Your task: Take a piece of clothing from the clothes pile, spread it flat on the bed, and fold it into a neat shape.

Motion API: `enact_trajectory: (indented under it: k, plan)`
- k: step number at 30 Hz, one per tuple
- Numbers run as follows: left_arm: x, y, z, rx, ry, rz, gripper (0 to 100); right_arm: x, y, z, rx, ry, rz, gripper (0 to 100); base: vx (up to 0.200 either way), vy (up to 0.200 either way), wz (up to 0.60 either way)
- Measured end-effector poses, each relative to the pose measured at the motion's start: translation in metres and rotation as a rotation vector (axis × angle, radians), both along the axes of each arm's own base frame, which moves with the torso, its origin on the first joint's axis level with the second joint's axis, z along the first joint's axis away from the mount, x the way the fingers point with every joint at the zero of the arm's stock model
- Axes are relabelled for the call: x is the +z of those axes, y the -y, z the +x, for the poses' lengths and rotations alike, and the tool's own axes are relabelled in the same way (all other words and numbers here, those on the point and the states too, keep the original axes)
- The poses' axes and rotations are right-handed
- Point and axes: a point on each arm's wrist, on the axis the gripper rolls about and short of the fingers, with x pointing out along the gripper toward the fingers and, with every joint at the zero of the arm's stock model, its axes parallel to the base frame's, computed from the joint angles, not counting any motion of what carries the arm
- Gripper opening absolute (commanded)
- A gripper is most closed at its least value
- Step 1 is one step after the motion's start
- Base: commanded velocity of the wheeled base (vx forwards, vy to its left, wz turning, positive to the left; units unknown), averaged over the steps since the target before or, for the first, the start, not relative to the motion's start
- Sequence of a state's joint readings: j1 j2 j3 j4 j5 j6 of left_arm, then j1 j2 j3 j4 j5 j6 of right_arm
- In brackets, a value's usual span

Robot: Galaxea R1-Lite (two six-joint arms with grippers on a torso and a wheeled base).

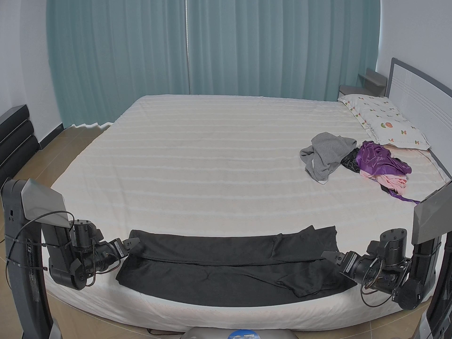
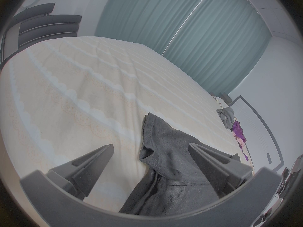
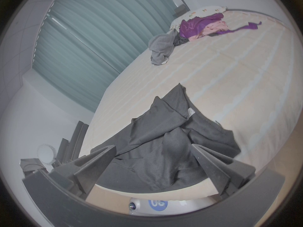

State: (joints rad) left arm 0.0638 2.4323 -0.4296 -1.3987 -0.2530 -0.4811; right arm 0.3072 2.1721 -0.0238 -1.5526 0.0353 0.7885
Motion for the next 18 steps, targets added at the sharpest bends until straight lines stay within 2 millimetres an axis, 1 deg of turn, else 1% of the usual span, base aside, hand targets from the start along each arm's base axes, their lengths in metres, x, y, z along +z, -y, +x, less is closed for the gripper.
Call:
enact_trajectory:
  k: [2,5,8,13,18]
  plan:
    - [0.000,0.000,0.000,0.000,0.000,0.000,100,0.001,0.002,0.000,-0.009,0.006,-0.028,100,0.000,0.000,0.00]
    - [0.000,0.000,0.000,0.000,0.000,0.000,100,-0.004,0.008,-0.002,-0.033,-0.032,-0.054,100,0.000,0.000,0.00]
    - [0.000,0.000,0.000,0.000,0.001,0.000,100,-0.006,0.010,-0.001,-0.040,-0.039,-0.047,100,0.000,0.000,0.00]
    - [0.000,0.000,0.000,0.000,0.002,0.000,100,-0.008,0.005,-0.001,0.000,-0.040,-0.024,100,0.000,0.000,0.00]
    - [0.000,0.000,0.001,0.000,0.002,0.000,100,-0.022,0.002,-0.002,0.053,-0.095,-0.036,100,0.000,0.000,0.00]
